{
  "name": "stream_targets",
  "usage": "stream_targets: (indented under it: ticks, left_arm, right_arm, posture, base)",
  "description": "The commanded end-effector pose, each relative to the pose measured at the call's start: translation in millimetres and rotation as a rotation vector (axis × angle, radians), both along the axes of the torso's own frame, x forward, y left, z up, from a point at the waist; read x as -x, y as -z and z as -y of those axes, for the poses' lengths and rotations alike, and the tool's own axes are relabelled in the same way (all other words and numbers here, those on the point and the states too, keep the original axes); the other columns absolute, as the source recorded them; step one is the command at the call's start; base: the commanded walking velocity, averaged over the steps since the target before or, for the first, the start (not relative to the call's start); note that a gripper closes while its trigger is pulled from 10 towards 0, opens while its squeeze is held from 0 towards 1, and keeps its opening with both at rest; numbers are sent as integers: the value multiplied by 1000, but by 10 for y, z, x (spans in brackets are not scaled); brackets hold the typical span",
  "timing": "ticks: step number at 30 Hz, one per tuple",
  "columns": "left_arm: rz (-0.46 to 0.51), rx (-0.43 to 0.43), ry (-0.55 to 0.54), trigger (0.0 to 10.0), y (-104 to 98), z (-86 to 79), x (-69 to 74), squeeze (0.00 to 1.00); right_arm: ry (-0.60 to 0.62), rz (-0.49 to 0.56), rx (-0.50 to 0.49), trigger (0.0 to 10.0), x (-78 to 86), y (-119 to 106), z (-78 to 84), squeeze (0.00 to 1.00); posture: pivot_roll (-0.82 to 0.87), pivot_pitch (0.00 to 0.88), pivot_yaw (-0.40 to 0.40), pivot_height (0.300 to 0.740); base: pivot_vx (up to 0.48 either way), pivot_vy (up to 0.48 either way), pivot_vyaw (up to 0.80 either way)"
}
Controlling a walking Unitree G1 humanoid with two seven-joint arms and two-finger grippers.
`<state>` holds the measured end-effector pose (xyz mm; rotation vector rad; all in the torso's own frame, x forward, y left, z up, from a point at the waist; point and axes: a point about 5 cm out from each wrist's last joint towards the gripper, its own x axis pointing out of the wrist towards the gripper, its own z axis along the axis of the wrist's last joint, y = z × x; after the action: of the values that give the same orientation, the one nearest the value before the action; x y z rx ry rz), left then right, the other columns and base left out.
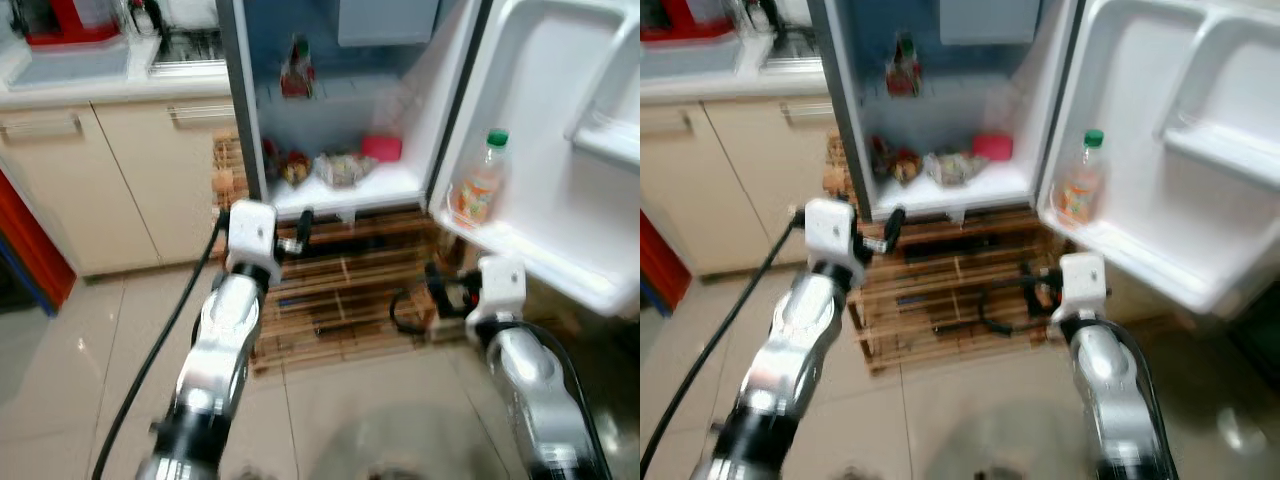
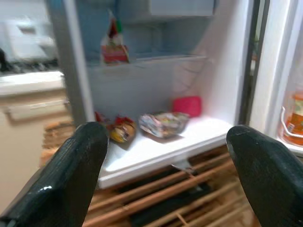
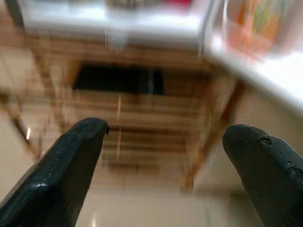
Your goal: Restocking fridge
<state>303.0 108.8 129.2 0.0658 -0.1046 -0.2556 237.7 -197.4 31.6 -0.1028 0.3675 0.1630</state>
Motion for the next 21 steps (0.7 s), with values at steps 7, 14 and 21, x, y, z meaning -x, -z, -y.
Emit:
stream_targets:
  ticks: [7,14,21]
  left_arm:
    - [10,1,-6,10000,-20,-20,-44,0]
    - [-15,2,-5,10000,26,-21,-38,0]
    - [-85,62,-102,10000,128,-106,-63,0]
  right_arm:
    - [228,-118,207,10000,106,168,520,0]
    - [443,-125,446,10000,108,56,905,0]
    - [527,65,546,10000,-165,-328,1099,0]
  posture:
    - [-172,0,50,740]
    - [-181,0,51,740]
    - [-185,0,44,740]
  base:
    - [0,-472,0]
    - [0,-466,0]
    - [179,-355,0]
